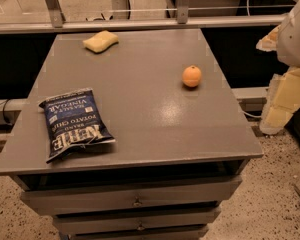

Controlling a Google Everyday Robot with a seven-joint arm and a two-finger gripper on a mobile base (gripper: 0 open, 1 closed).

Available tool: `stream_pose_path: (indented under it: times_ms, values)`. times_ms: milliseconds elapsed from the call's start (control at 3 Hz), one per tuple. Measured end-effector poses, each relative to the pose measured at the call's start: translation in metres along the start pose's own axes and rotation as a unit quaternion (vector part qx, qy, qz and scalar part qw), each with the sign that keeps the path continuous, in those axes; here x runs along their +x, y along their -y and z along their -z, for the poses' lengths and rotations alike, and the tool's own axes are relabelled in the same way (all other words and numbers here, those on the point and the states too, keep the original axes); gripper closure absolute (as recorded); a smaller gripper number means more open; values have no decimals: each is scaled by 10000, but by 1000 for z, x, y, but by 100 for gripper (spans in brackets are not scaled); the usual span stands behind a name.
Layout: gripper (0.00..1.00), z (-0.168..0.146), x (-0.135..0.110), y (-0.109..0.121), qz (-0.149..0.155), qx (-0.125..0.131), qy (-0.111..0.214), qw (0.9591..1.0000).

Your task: Move orange near blue chip bag

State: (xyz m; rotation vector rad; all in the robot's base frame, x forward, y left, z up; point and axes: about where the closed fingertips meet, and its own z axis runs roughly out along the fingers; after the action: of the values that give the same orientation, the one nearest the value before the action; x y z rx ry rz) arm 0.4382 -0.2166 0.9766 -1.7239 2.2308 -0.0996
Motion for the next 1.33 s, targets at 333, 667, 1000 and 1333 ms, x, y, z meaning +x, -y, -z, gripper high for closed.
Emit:
stream_pose_path:
  times_ms: [333, 667, 1000, 1333]
  values:
    - [0, -2, 0, 2, 5, 5, 26, 10000]
    - [0, -17, 1, 14, 3, -6, 209, 9998]
    - [0, -59, 4, 49, -168, 113, 527, 9984]
    - [0, -108, -12, 98, -539, 340, 1233, 9903]
